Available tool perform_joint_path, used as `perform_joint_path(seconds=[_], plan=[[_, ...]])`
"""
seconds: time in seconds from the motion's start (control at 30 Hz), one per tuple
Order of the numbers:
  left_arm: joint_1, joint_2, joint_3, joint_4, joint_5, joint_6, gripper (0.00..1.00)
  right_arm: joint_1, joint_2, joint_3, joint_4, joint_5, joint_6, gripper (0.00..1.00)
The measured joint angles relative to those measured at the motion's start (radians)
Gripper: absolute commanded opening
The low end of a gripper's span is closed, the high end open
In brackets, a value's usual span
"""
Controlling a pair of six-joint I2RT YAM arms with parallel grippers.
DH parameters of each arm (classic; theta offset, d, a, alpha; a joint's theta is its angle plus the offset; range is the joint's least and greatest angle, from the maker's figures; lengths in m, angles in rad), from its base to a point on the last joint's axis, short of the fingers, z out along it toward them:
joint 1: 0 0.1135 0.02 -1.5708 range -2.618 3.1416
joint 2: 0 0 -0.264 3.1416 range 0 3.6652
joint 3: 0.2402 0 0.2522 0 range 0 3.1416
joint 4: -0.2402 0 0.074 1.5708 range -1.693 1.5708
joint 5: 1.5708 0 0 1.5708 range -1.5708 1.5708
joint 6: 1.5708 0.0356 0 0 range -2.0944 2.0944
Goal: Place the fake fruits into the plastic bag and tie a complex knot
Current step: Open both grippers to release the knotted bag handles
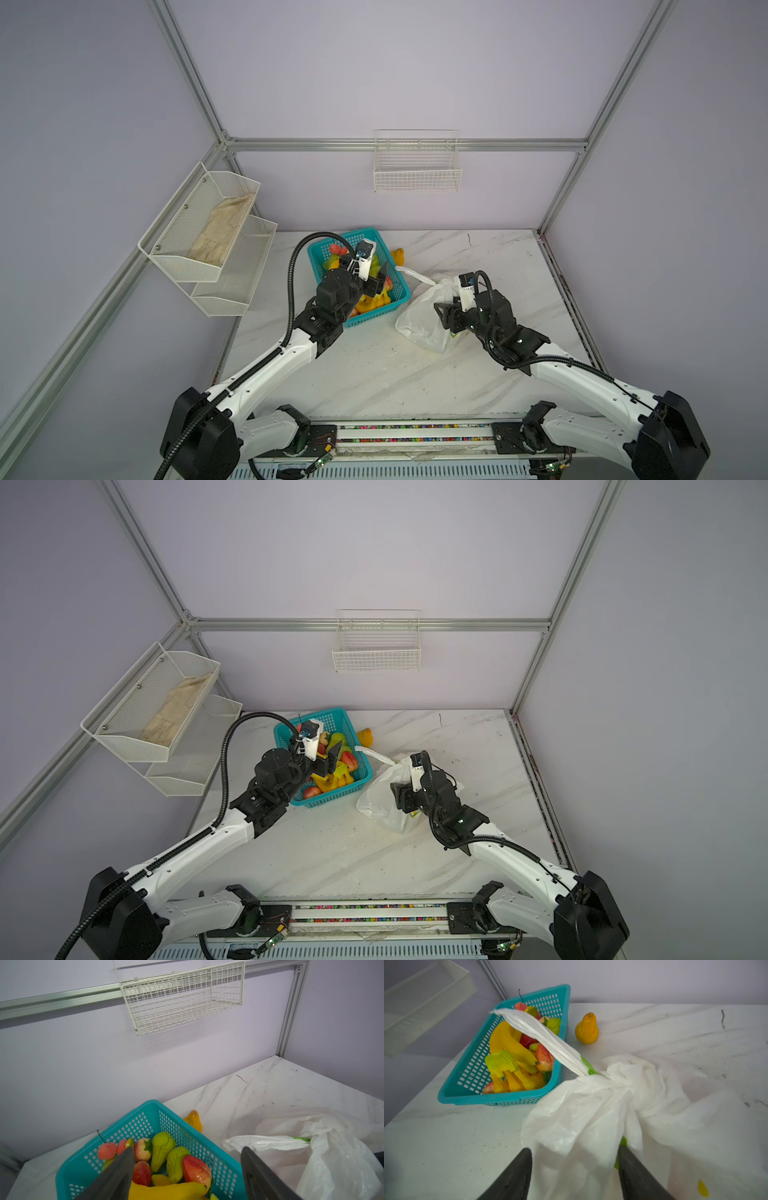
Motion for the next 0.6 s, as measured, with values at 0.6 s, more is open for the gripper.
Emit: perform_joint_path(seconds=[0.6], plan=[[0.11, -0.285, -0.278, -0.016, -0.356, -0.104, 1.0, -0.307, 0.48, 0.253, 0.317, -0.071, 0.043, 0.68]])
